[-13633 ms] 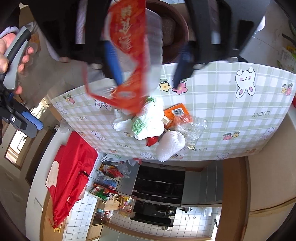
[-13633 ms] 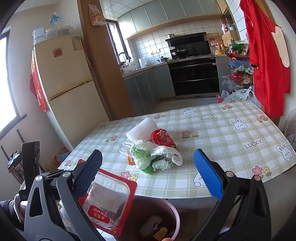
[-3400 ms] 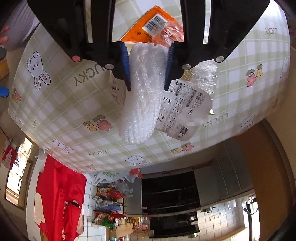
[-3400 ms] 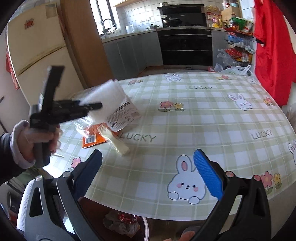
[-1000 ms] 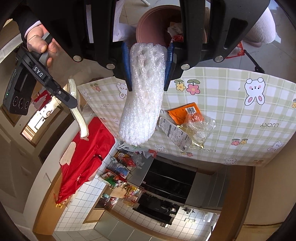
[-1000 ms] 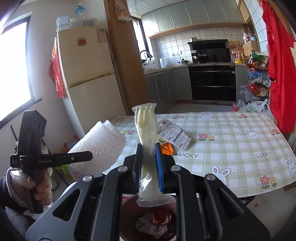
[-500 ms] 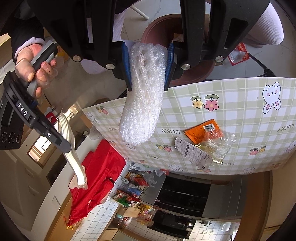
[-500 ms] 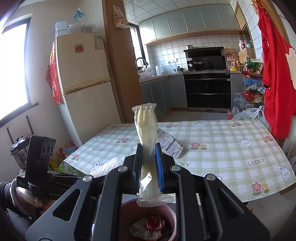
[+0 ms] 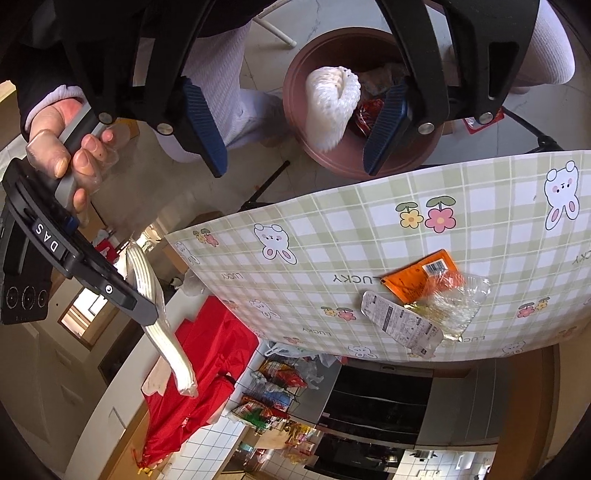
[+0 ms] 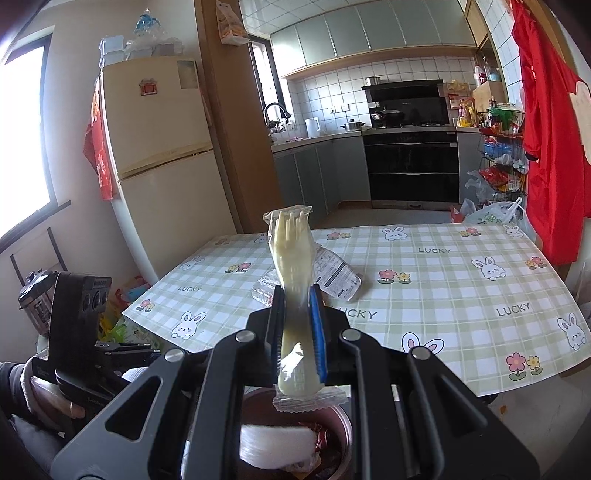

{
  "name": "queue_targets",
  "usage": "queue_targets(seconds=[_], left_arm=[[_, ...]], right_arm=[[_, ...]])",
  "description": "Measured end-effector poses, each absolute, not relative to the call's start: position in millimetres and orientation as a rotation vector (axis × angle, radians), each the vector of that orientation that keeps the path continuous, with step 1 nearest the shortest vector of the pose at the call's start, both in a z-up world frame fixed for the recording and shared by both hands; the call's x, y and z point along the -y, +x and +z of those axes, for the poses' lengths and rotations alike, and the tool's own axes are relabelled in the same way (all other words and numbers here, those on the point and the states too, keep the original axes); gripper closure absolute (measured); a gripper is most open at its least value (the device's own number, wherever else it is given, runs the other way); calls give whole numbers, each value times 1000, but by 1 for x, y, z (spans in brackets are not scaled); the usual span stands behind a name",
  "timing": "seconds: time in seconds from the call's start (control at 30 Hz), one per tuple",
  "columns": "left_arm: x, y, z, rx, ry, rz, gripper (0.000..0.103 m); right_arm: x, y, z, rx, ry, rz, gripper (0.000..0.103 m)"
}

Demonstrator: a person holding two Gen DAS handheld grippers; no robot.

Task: Collect trash
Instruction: 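Lower the white fork into the trash bin and open the right gripper, then move both grippers toward the clear plastic bottle and packaging on the table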

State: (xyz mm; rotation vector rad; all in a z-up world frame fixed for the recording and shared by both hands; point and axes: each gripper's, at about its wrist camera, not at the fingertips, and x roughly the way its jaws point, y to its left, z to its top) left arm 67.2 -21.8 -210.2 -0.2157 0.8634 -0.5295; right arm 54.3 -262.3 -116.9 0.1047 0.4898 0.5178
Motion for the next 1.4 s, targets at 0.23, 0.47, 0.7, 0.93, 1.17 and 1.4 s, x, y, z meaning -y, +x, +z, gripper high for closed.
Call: queue_targets(seconds=[0.23,0.47,0.7,0.93,1.17,1.4], left_arm=[[-12,65,-184,-739,-215,-357,8],[-67,68,-161,-642,-240,-133,6],[-105,65,-154,-600,-298,-4,6],[-104,63,-159,-615,-302,-11,6],[-102,63,-160,-620,-297,-15,6],[-100,65,-164,-633,-290,-11,6]], right_arm=[[256,50,-116,-494,83,541,86],[246,44,-114,-507,48,587,86],[239,39,-113,-515,53,640,78],[237,37,-106,-499,52,634,51],[242,39,-105,-481,76,573,8],[245,44,-114,-498,53,512,6]])
